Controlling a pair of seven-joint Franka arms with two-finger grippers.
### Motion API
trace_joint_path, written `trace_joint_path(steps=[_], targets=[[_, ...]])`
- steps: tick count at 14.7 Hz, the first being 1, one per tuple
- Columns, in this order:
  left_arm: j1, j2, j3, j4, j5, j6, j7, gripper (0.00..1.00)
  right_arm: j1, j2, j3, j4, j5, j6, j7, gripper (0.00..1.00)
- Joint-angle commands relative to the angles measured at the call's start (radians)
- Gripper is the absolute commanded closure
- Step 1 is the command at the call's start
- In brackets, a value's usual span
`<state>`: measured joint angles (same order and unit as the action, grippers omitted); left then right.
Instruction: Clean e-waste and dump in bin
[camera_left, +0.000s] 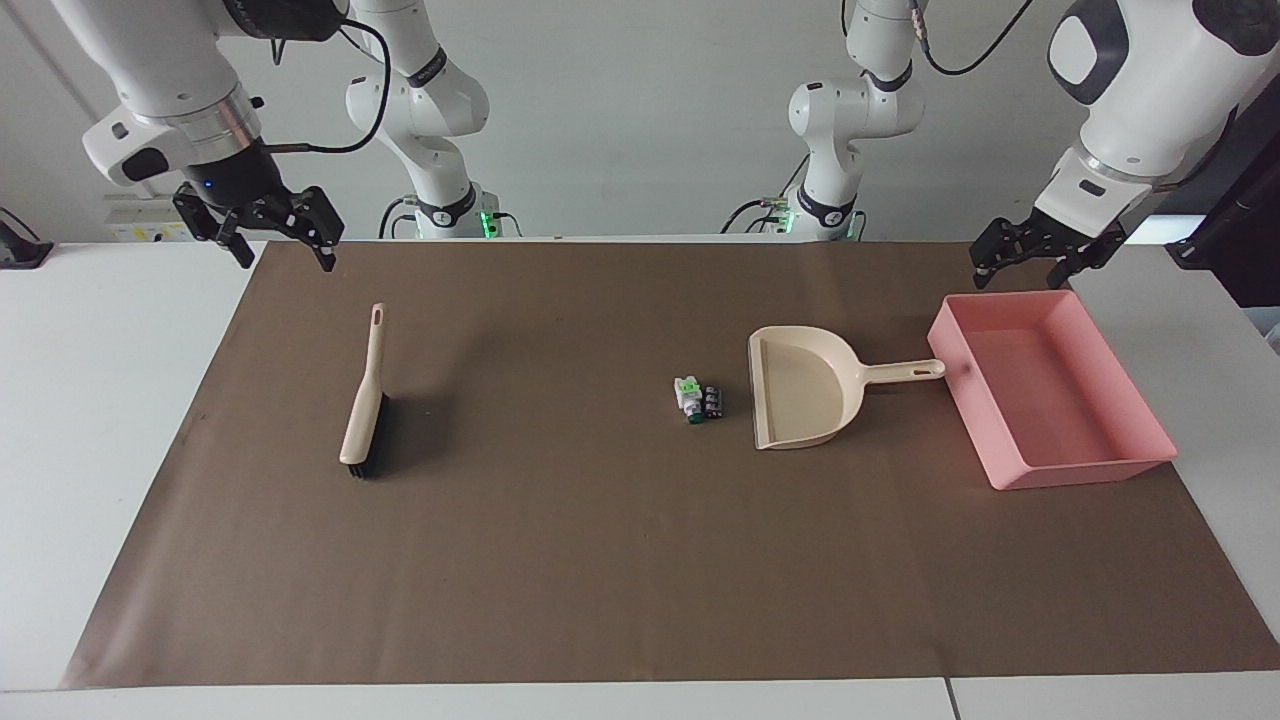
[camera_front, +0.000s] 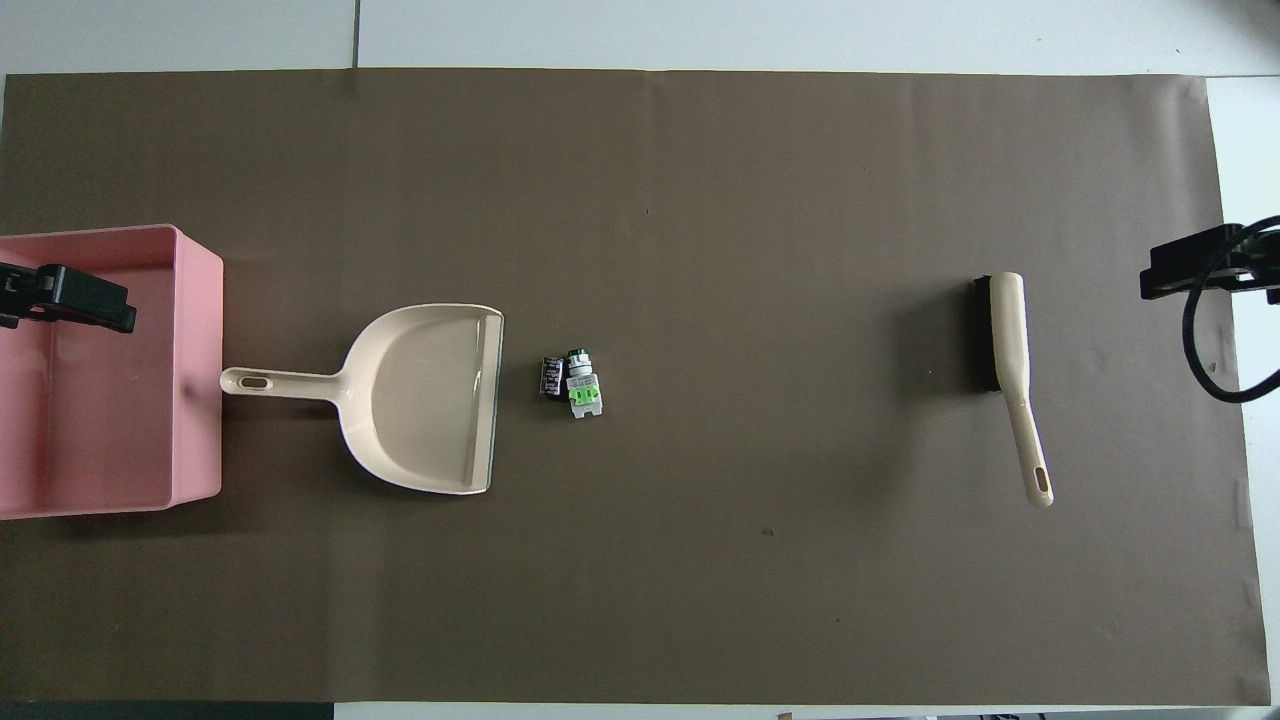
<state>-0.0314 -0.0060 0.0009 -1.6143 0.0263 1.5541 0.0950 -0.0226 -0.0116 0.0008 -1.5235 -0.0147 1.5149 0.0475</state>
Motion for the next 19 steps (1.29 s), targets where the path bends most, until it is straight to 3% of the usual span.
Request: trace_joint_path(steps=[1, 12, 14, 16, 19], targets=[[0.013, -0.003, -0.005, 0.002, -0.014, -0.016, -0.006, 0.00, -0.005, -0.004, 0.004, -0.007, -0.008, 0.004, -0.021, 0.01], [0.007, -0.003, -0.007, 0.004, -0.014, -0.011, -0.005, 0.00, -0.016, -0.024, 0.004, -0.050, -0.004, 0.039, -0.018, 0.01], [0.005, -0.005, -0.007, 0.002, -0.014, -0.017, -0.008, 0.00, -0.011, -0.059, 0.004, -0.127, -0.004, 0.056, -0.018, 0.01], [-0.005, -0.008, -0.012, -0.007, -0.014, -0.016, 0.031, 0.00, -0.017, -0.099, 0.002, -0.237, -0.002, 0.196, -0.020, 0.01], [-0.005, -0.014, -0.013, -0.036, -0.014, 0.075, 0.240, 0.00, -0.014, -0.128, 0.002, -0.404, -0.004, 0.278, -0.028, 0.01]])
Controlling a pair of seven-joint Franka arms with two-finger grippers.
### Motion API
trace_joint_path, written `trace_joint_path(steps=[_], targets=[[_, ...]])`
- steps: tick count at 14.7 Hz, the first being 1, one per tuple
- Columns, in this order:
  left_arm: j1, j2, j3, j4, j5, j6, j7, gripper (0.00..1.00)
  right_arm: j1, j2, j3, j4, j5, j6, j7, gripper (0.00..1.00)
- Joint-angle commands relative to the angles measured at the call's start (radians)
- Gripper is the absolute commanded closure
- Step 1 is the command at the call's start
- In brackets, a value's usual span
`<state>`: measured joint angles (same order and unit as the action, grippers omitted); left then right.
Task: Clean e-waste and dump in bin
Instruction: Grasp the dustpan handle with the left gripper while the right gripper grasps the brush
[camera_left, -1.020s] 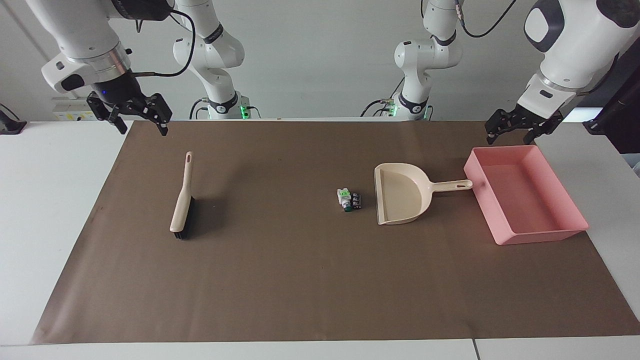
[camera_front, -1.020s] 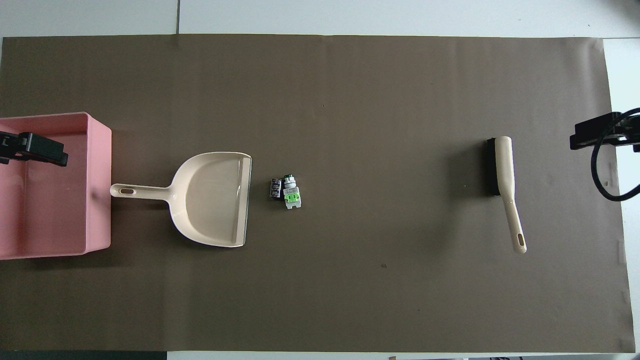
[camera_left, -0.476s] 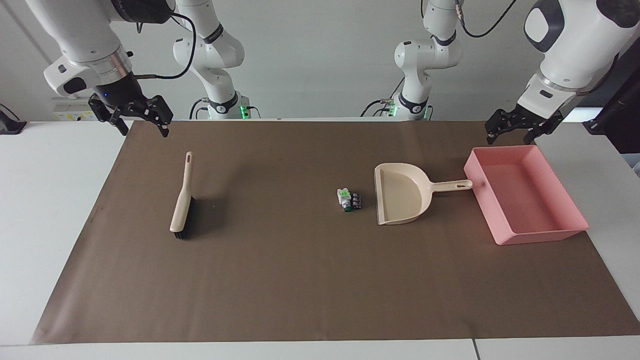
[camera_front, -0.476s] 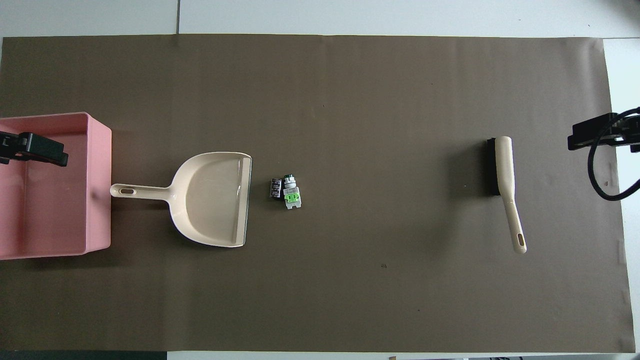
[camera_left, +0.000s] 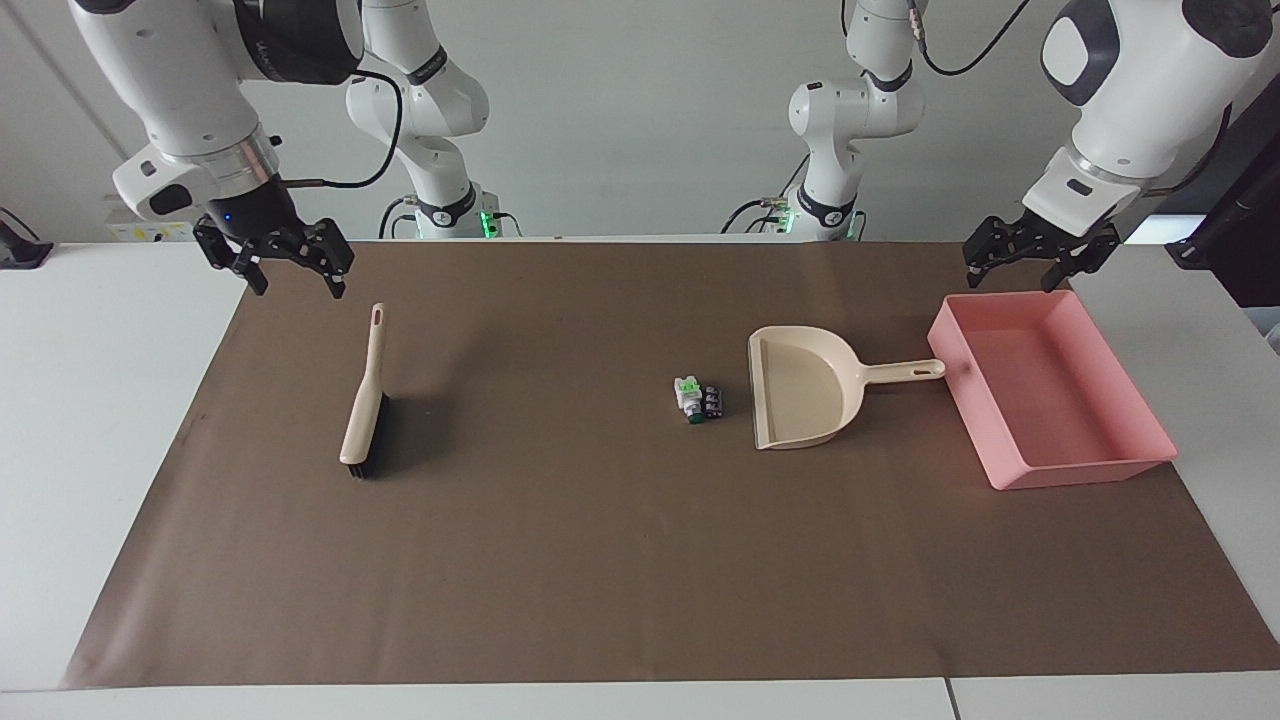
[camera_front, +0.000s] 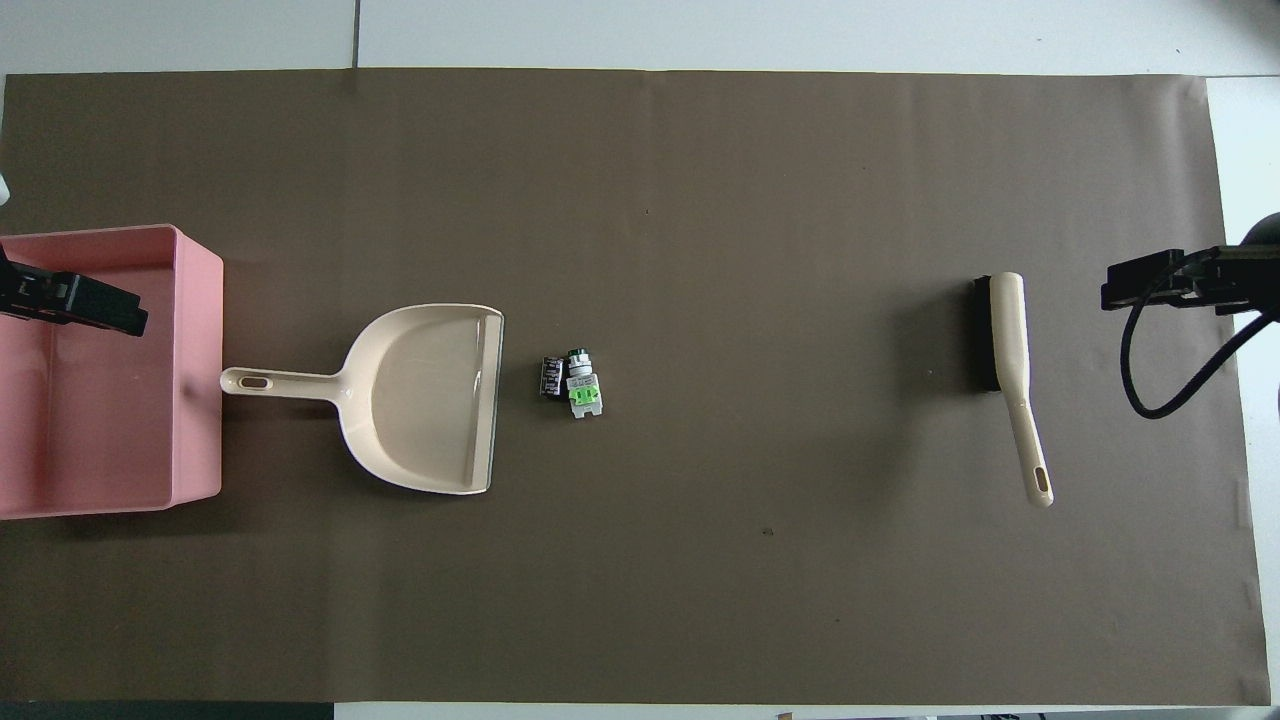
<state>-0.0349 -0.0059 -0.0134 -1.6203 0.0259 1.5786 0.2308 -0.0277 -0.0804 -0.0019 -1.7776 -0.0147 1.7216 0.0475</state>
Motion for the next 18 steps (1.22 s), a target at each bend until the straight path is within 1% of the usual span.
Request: trace_joint_path(steps=[1, 3, 5, 7, 9, 10, 11, 13, 15, 18], targets=[[-0.003, -0.017, -0.002, -0.044, -0.014, 0.060, 0.157, 0.00, -0.011, -0.053, 0.005, -0.195, -0.004, 0.096, -0.046, 0.01], [-0.026, -0.028, -0.003, -0.068, -0.014, 0.093, 0.385, 0.00, -0.020, -0.048, 0.003, -0.297, 0.004, 0.186, -0.104, 0.01], [-0.045, -0.068, -0.003, -0.152, -0.015, 0.121, 0.587, 0.00, -0.047, -0.053, 0.003, -0.399, 0.012, 0.266, -0.152, 0.01], [-0.046, -0.123, -0.002, -0.278, -0.014, 0.205, 0.799, 0.00, -0.072, -0.059, 0.003, -0.489, 0.038, 0.349, -0.181, 0.01], [-0.049, -0.129, -0.003, -0.358, -0.014, 0.308, 0.954, 0.00, -0.103, -0.059, 0.003, -0.561, 0.077, 0.423, -0.222, 0.01], [-0.062, -0.126, -0.002, -0.380, -0.014, 0.357, 1.011, 0.00, -0.107, -0.059, 0.003, -0.594, 0.087, 0.458, -0.222, 0.01], [-0.066, -0.112, -0.002, -0.400, -0.014, 0.397, 1.036, 0.00, -0.107, -0.059, 0.003, -0.623, 0.091, 0.490, -0.219, 0.01], [-0.089, -0.082, -0.002, -0.426, -0.004, 0.416, 1.044, 0.00, -0.104, -0.052, 0.003, -0.666, 0.149, 0.547, -0.221, 0.01], [-0.103, -0.065, -0.002, -0.452, 0.023, 0.444, 1.078, 0.00, -0.103, -0.053, 0.003, -0.686, 0.154, 0.553, -0.221, 0.01], [-0.140, -0.053, -0.002, -0.562, 0.084, 0.613, 1.072, 0.00, -0.100, -0.056, 0.003, -0.686, 0.154, 0.547, -0.225, 0.02]])
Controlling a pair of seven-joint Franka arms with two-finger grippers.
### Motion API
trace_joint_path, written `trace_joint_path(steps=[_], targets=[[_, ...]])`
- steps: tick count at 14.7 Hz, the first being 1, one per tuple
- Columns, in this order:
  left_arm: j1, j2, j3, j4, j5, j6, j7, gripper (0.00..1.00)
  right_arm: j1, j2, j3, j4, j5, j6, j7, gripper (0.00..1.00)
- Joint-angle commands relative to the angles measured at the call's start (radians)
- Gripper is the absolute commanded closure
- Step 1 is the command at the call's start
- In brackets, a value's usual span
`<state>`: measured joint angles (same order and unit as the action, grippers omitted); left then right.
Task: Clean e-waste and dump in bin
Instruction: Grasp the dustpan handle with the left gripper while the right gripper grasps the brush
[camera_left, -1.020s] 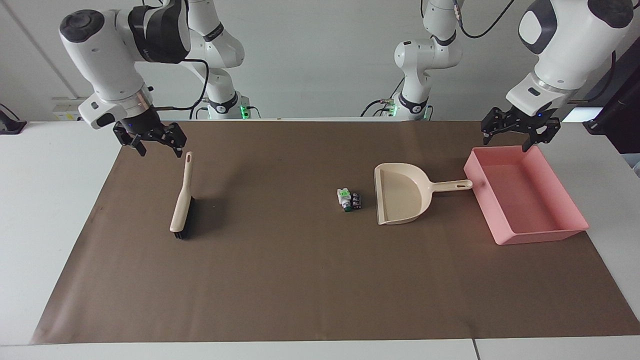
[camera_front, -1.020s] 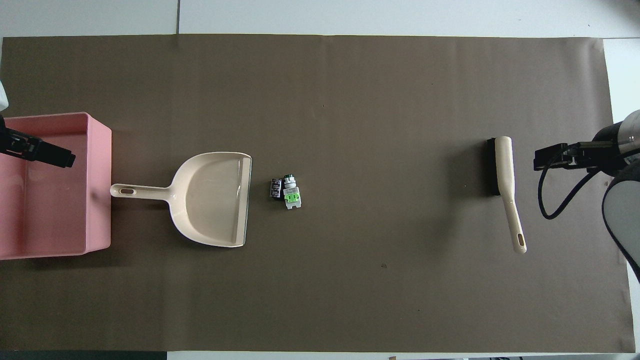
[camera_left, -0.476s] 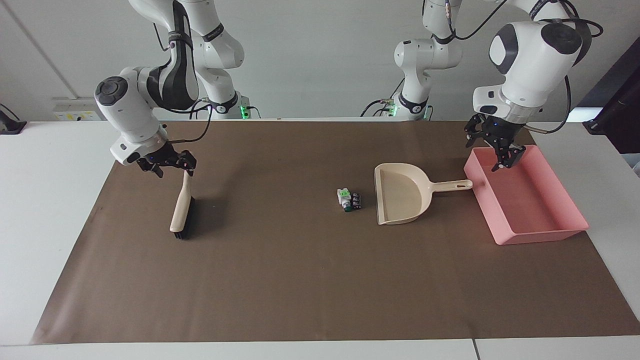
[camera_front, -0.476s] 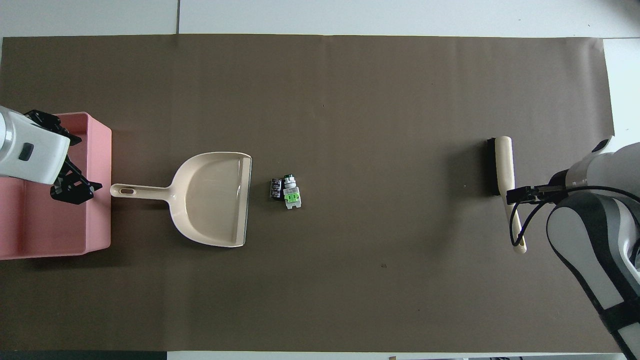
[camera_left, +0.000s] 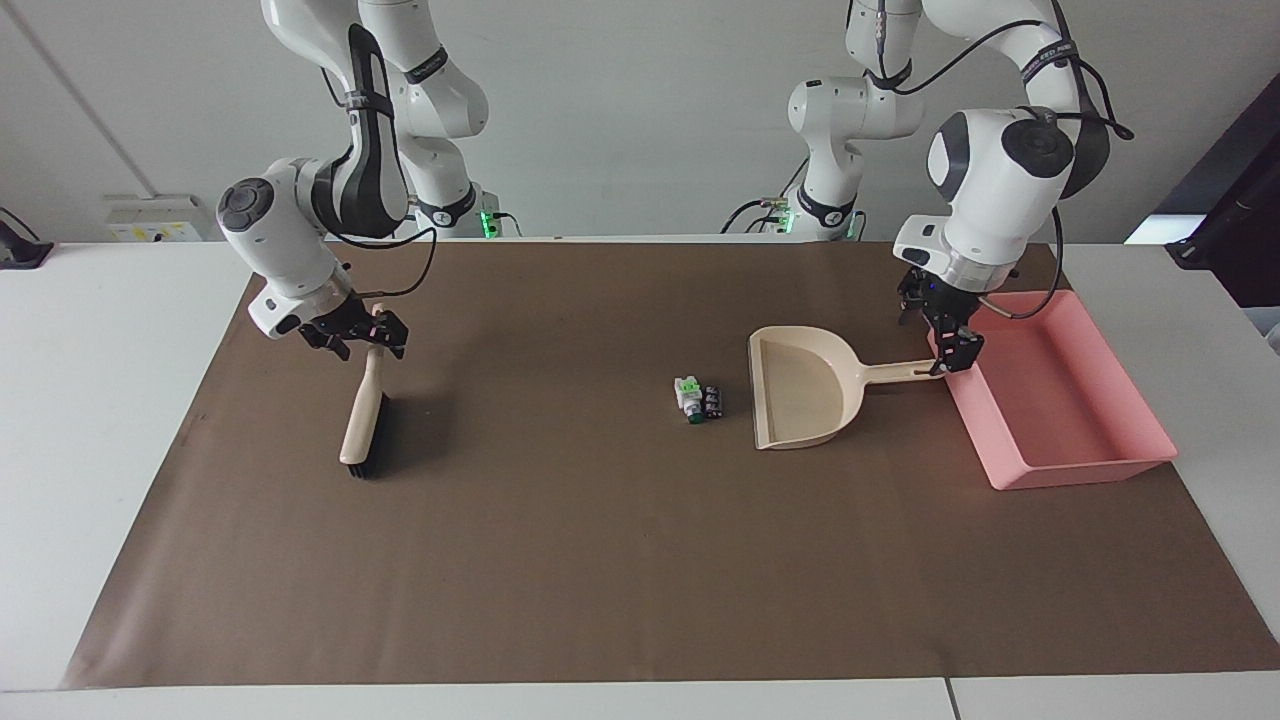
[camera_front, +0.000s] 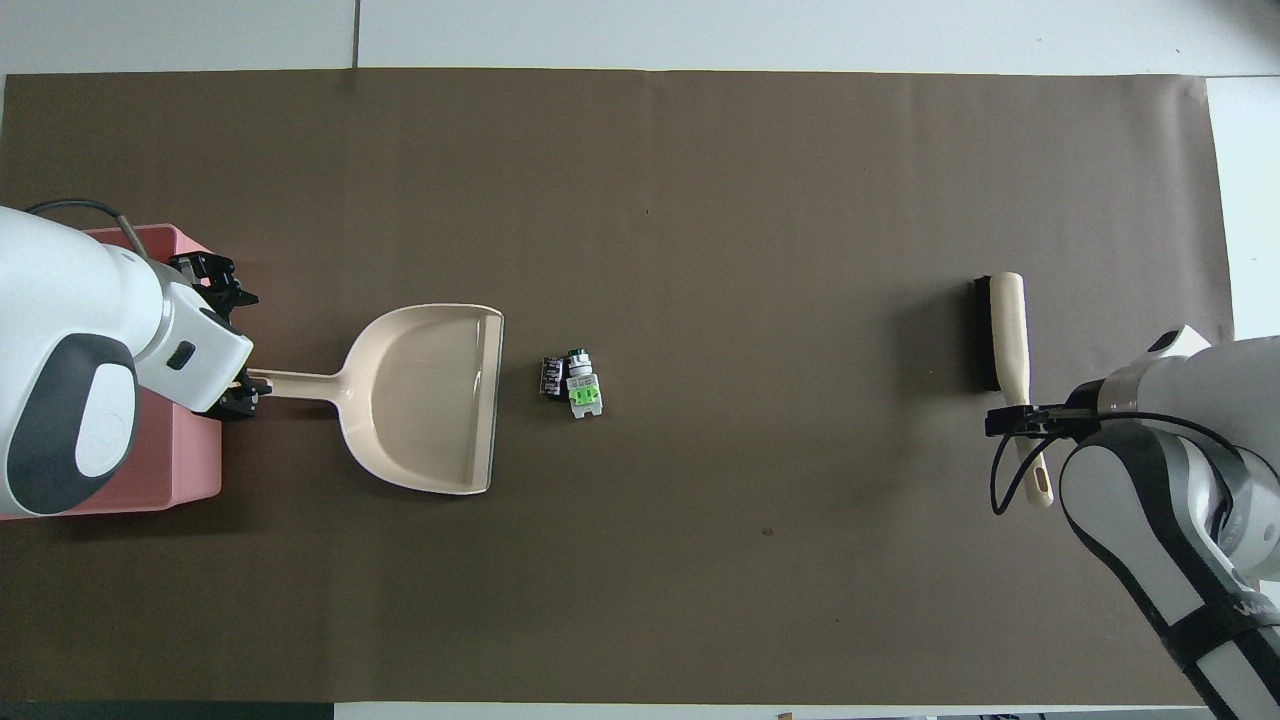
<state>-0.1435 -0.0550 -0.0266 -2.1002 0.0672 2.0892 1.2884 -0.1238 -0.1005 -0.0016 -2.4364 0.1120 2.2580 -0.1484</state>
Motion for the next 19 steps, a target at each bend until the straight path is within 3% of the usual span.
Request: trace_joint_path(steps=[1, 3, 5, 8, 9, 14, 18, 19], targets=[[-0.033, 0.010, 0.011, -0.105, 0.075, 0.124, 0.012, 0.00, -0.002, -0.036, 0.003, -0.029, 0.028, 0.006, -0.029, 0.03], [-0.036, 0.040, 0.011, -0.125, 0.114, 0.132, 0.011, 0.00, 0.000, -0.036, 0.003, -0.027, 0.028, 0.006, -0.029, 0.09], [-0.036, 0.034, 0.013, -0.167, 0.126, 0.143, 0.008, 0.00, 0.000, -0.036, 0.003, -0.027, 0.028, 0.006, -0.029, 0.22], [-0.036, 0.035, 0.011, -0.207, 0.157, 0.207, -0.007, 0.00, 0.001, -0.036, 0.003, -0.027, 0.028, 0.005, -0.022, 0.69], [-0.036, 0.044, 0.011, -0.214, 0.157, 0.219, -0.026, 0.00, 0.003, -0.036, 0.003, -0.027, 0.028, 0.006, -0.008, 0.97], [-0.038, 0.040, 0.010, -0.241, 0.158, 0.229, -0.031, 0.05, 0.006, -0.033, 0.003, -0.019, 0.028, 0.003, 0.012, 1.00], [-0.051, 0.041, 0.010, -0.233, 0.158, 0.230, -0.037, 0.39, 0.006, -0.031, 0.003, -0.015, 0.028, 0.000, 0.012, 1.00], [-0.051, 0.041, 0.010, -0.231, 0.158, 0.230, -0.050, 0.53, 0.006, -0.031, 0.003, -0.012, 0.026, -0.003, 0.012, 1.00]])
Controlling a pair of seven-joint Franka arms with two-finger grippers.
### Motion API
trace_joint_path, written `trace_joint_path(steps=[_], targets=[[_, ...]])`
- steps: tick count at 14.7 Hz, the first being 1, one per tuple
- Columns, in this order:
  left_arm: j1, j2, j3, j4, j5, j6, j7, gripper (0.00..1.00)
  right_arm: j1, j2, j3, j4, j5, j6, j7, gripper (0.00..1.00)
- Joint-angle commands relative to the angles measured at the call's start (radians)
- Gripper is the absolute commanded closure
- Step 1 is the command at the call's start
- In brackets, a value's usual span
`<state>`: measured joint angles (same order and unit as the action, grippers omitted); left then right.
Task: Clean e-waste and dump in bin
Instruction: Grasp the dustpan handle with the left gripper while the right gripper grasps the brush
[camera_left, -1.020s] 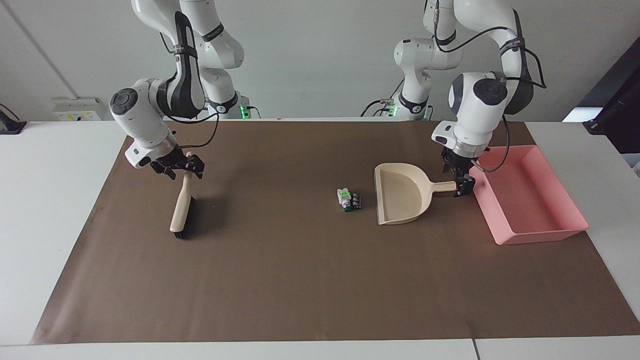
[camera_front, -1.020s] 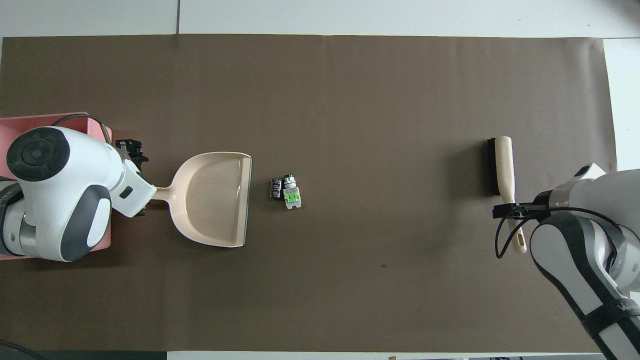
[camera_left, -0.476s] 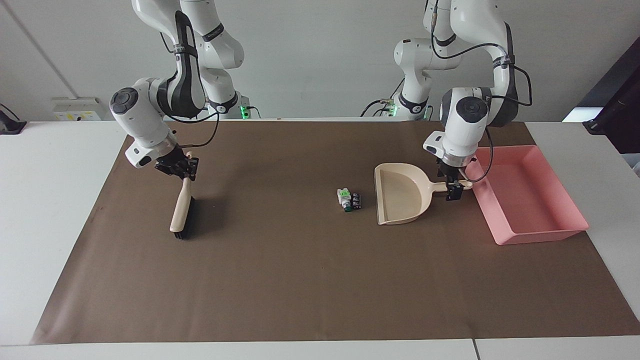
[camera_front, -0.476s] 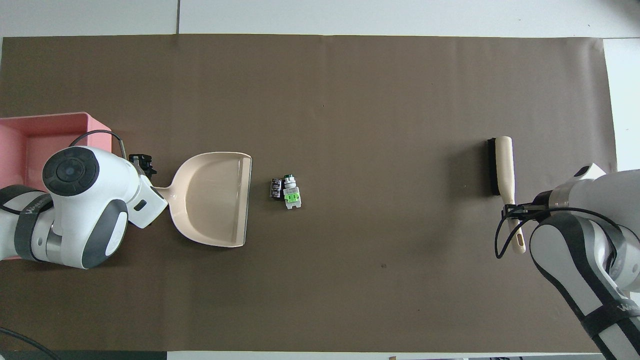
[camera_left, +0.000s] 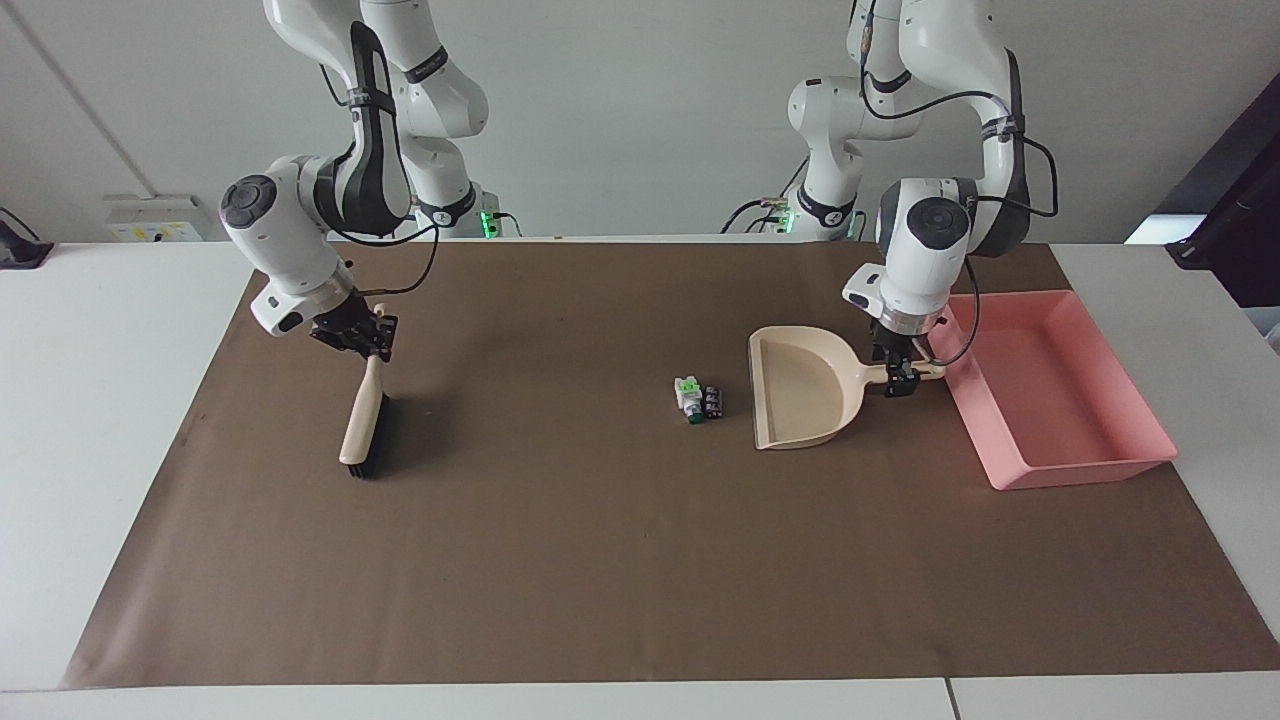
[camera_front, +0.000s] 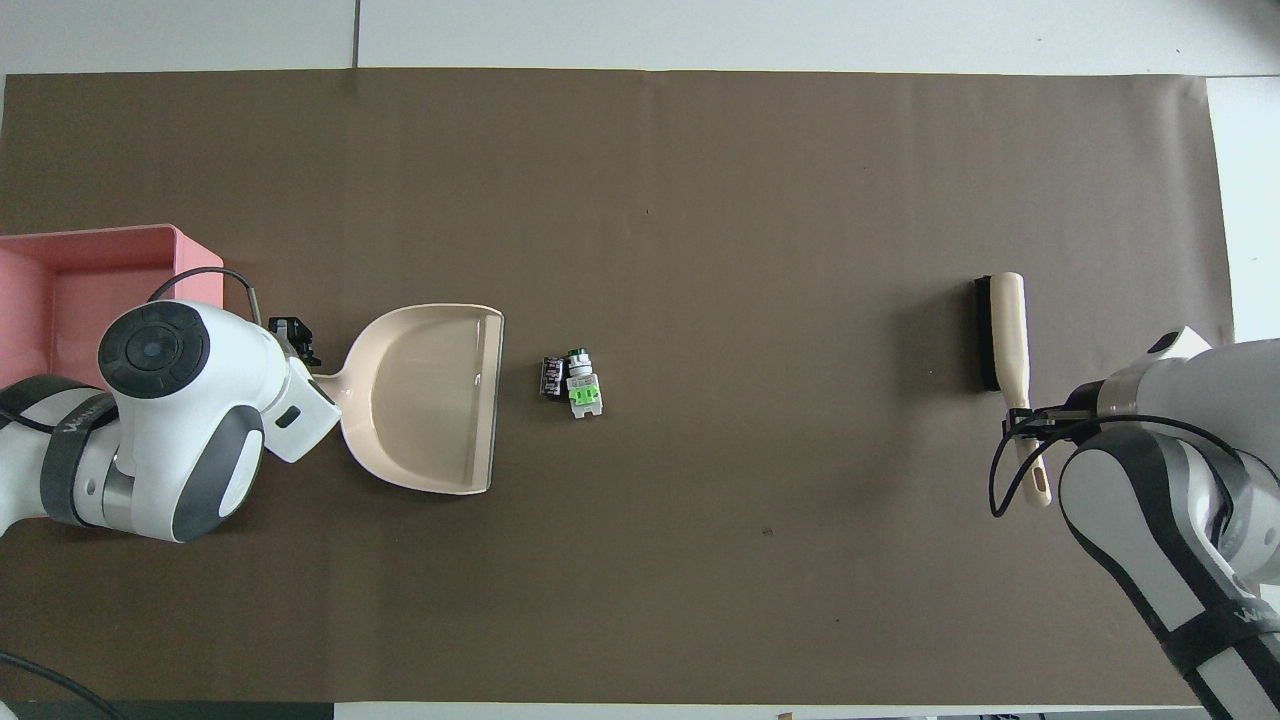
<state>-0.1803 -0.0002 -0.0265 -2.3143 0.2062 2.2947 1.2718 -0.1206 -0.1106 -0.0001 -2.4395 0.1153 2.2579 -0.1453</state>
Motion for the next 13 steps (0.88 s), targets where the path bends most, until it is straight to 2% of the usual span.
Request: trace_joint_path(steps=[1, 2, 4, 5, 7, 10, 13], targets=[[-0.015, -0.011, 0.010, -0.007, 0.019, 0.023, -0.037, 0.78, 0.004, -0.026, 0.003, 0.017, 0.023, -0.038, 0.016, 1.00], [-0.016, -0.009, 0.008, 0.001, 0.019, 0.023, -0.040, 0.81, 0.015, -0.027, 0.006, 0.072, 0.023, -0.105, 0.045, 1.00], [-0.016, -0.011, 0.008, 0.004, 0.019, 0.019, -0.037, 0.96, 0.062, -0.021, 0.006, 0.192, 0.015, -0.236, 0.110, 1.00], [-0.016, -0.012, 0.010, 0.018, 0.019, 0.008, -0.035, 0.99, 0.082, -0.021, 0.006, 0.227, 0.006, -0.262, 0.151, 1.00], [-0.015, -0.026, 0.010, 0.053, 0.019, -0.053, -0.032, 1.00, 0.136, -0.029, 0.008, 0.261, 0.004, -0.296, 0.205, 1.00], [-0.022, -0.020, 0.010, 0.150, 0.018, -0.230, -0.043, 1.00, 0.261, -0.027, 0.008, 0.303, -0.042, -0.343, 0.330, 1.00], [-0.057, -0.017, 0.010, 0.148, 0.051, -0.195, -0.041, 1.00, 0.389, -0.026, 0.008, 0.300, -0.045, -0.328, 0.507, 1.00]])
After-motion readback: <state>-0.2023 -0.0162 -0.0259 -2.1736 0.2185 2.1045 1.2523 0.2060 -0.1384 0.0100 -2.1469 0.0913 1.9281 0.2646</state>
